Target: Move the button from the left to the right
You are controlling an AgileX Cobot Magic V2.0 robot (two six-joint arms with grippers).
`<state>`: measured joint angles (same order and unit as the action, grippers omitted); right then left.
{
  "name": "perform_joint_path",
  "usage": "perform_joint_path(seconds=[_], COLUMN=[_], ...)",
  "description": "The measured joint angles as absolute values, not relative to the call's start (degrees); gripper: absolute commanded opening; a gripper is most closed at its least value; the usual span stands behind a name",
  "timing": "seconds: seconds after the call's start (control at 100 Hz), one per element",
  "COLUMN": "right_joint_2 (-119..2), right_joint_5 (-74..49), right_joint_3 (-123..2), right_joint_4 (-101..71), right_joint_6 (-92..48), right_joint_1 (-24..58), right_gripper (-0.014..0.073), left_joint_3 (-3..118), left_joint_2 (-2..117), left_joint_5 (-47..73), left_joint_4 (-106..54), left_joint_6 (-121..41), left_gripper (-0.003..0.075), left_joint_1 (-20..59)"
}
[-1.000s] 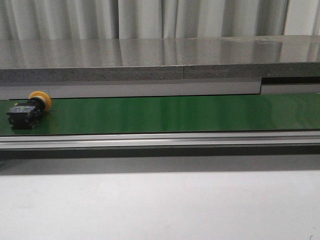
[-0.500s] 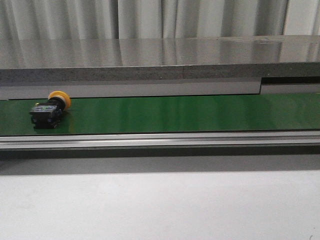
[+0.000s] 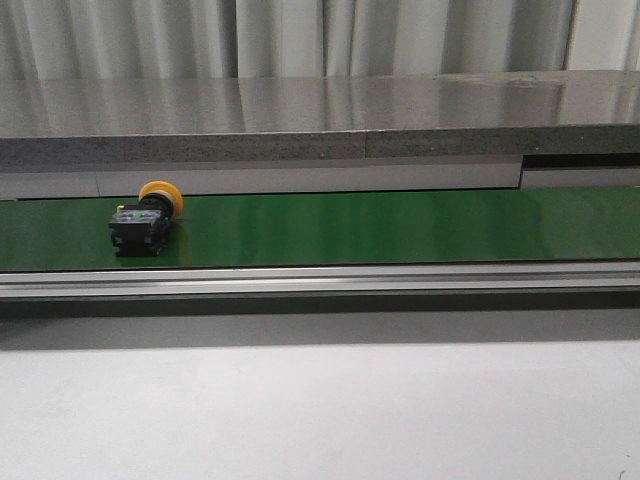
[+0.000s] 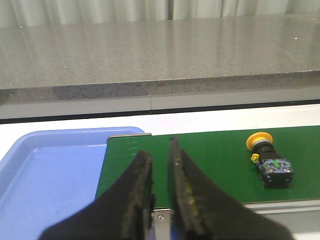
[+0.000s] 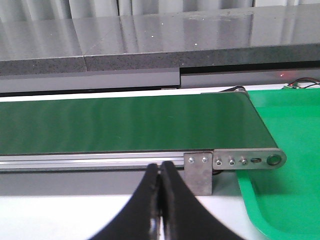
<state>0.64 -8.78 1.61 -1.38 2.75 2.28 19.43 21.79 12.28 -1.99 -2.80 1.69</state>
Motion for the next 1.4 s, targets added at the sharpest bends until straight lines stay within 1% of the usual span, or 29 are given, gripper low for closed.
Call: perform_joint_path(seconds=[0.34,0.6,0.72,0.83,1.07,1.25,1.4], right_joint_2=[0.64,0.64,0.64,-0.35,-11.38,-23.43,-35.06], right_joint_5=[-7.89,-2.16,-2.60,-4.54,-11.00,-15.91,-24.39], right_joint_3=[1.61,1.61,-0.67,-5.25,-16.47,-25.51,-33.41], right_joint_4=[-1.38,-1.38,-1.38,-1.38,-1.38,-1.38,-1.38], right_joint_6=[2.75,2.75,2.75,2.75,2.75,2.75,2.75], right_joint_1=[2.28,2.28,2.28,2.28,2.28,2.28,2.28], right_gripper=[-0.0067,-0.0067,-0.0067,-0.0067,-0.0067,-0.0067,-0.0067], left_joint_3=[19.43,19.43,19.43,19.43,19.43,19.43,19.43], left_joint_2=[21.79,21.79,21.79,21.79,21.79,21.79,21.79], left_joint_5=[12.28,12.43,12.43,12.43,12.43,12.43,12.43], left_joint_4=[-1.99,-1.99,-1.99,-1.99,-1.99,-1.99,-1.99], left_joint_6=[-2.80,-2.80,-2.80,-2.80,-2.80,-2.80,-2.80], left_gripper=[-0.0020,-0.0020,-0.0020,-0.0020,-0.0020,-0.0020,-0.0020], left_joint_1=[1.69,1.69,1.69,1.69,1.69,1.69,1.69])
